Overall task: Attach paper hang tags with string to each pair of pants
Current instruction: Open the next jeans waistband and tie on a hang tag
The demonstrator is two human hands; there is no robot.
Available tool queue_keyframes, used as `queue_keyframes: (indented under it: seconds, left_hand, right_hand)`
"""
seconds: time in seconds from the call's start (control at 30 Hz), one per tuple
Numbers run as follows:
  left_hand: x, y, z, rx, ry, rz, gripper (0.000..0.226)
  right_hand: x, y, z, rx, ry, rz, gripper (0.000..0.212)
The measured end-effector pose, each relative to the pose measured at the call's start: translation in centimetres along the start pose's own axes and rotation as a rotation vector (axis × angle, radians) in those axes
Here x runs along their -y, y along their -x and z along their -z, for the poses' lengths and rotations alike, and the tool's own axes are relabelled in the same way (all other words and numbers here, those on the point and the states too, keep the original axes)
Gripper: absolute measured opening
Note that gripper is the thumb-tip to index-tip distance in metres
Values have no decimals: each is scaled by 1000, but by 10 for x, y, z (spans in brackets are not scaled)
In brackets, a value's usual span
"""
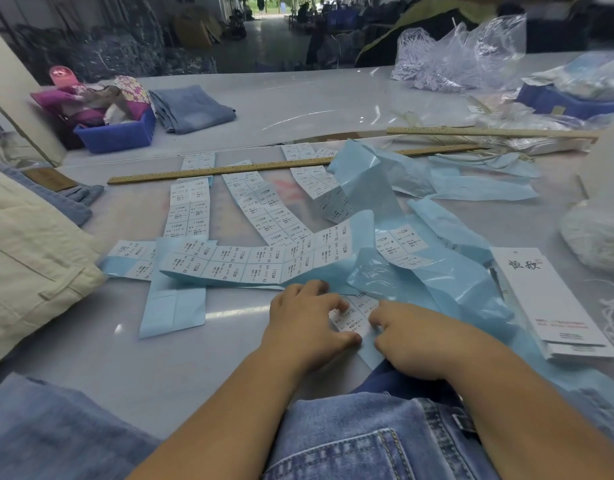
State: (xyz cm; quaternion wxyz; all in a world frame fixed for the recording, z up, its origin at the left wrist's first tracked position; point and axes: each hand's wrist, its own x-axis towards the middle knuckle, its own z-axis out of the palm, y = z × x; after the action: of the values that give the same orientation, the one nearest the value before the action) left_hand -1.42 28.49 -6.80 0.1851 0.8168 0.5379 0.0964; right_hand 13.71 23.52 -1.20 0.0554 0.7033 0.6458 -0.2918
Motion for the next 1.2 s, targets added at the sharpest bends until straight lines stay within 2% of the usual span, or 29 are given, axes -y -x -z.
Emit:
queue_keyframes:
  seconds: [0.07,0.2,0.4,0.53,0.7,0.87,1.07,1.2]
  left_hand:
    - [-1,0,0,-15,-33,-9,55]
    - [-6,2,1,-44,-156,-59,56]
    - [-14,2,3,-106,-186,-111,22]
    - [-16,4,1,-75,-89,-95,28]
    - [-17,4,0,-83,-116,-122,22]
    - [-20,3,-1,-100,-220,-204,15]
    - [-21,2,-3,-110,-193,-196,29]
    - [-20,-1,-5,-121,-226,-177,23]
  right_hand:
    - [-3,1,0,3,20,-43,19]
    - [-3,3,1,46,57,-33,16]
    - [-3,5,3,45,79,-17,20]
    - [-3,5,4,55,48,-12,21]
    - [-2,8,7,65,9,-27,30]
    - [-2,8,8,53,21,-20,18]
    - [-3,10,8,22,17,-15,25]
    - [-4,11,9,26,5,-13,27]
